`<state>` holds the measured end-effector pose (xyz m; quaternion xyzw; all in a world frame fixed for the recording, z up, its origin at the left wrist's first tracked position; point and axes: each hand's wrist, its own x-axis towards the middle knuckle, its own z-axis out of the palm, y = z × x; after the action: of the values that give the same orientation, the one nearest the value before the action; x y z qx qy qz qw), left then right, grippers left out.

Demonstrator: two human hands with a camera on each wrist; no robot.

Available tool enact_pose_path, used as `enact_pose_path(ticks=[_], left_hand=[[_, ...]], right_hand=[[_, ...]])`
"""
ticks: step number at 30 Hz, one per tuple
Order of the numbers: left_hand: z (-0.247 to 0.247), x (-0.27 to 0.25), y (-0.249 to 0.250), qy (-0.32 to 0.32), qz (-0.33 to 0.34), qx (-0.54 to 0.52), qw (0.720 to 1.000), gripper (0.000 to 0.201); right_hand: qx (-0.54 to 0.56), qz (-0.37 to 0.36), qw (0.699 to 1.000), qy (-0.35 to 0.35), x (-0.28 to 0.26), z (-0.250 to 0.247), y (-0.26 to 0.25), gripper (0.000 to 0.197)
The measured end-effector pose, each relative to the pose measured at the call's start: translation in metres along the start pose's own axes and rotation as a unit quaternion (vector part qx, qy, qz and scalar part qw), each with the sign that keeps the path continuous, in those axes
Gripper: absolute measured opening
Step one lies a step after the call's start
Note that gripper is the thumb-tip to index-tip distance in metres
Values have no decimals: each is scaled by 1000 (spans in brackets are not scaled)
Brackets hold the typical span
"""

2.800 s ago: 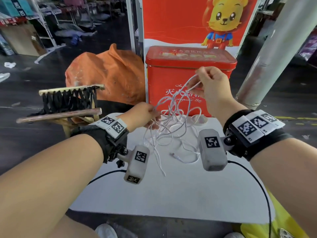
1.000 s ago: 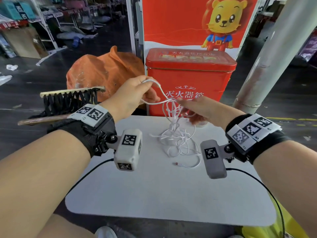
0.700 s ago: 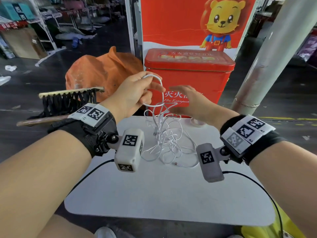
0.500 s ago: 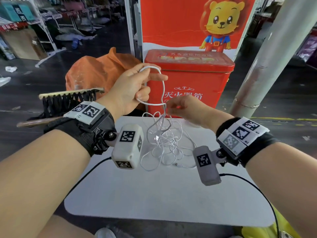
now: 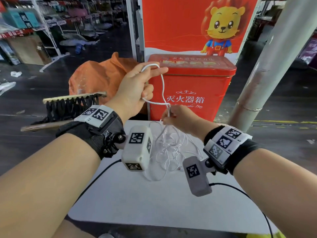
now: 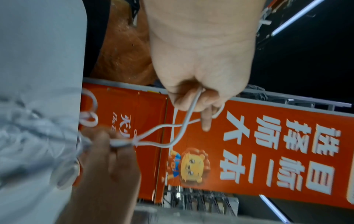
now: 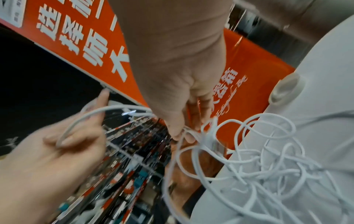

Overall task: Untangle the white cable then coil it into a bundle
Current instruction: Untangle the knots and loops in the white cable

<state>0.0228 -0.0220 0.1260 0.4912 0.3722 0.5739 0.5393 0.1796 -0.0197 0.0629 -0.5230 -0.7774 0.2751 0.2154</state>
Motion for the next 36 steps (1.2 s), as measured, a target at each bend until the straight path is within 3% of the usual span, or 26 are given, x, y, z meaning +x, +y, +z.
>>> enact_pose_path(ticks=[2,5,8,10,12,15,19,21,23,25,27,29,31,34,36], left_hand=[[-10,5,-4,70,-7,-16,997,25],[-19,5,-11,93,-106,4,990,41],[-17,-2,-18,-23,-162,207,965,59],[-10,-7,-22,-127,-140,341,921,48],[-3,-8,-29,-181,-111,375,902,34],[2,-5,-35,-132,-91,356,920,18],[-5,-4,-38,-57,-101,308,944,29],[-6,-5,-37,-68,-133,264,953,26],[-4,-9,-31,-125,-185,187,957,25],[-3,-11,-26,-184,-230,132,946,38],[-3,-9,-25,-165,-244,128,947,54],[-1,-9,-27,-107,-219,175,954,55],[2,-8,-32,-77,-135,267,951,36],[1,-3,-39,-75,57,409,908,23],[3,-3,-35,-118,130,435,883,23]], right_hand=[[6,54,998,25,5,-6,12,18],[204,129,966,90,11,-22,21,16],[317,128,927,152,10,-37,15,20],[351,105,916,162,7,-43,9,20],[379,89,909,153,5,-47,5,19],[341,72,922,167,4,-51,2,20],[184,57,951,240,2,-59,9,23],[187,59,954,225,0,-60,12,23],[216,47,955,197,-2,-58,12,21],[232,28,956,180,-5,-58,9,21],[275,9,946,172,-8,-59,4,22],[318,2,934,162,-9,-58,2,22],[344,12,926,155,-8,-57,1,23],[377,15,916,137,-5,-53,0,23],[383,2,917,117,-7,-53,-1,23]])
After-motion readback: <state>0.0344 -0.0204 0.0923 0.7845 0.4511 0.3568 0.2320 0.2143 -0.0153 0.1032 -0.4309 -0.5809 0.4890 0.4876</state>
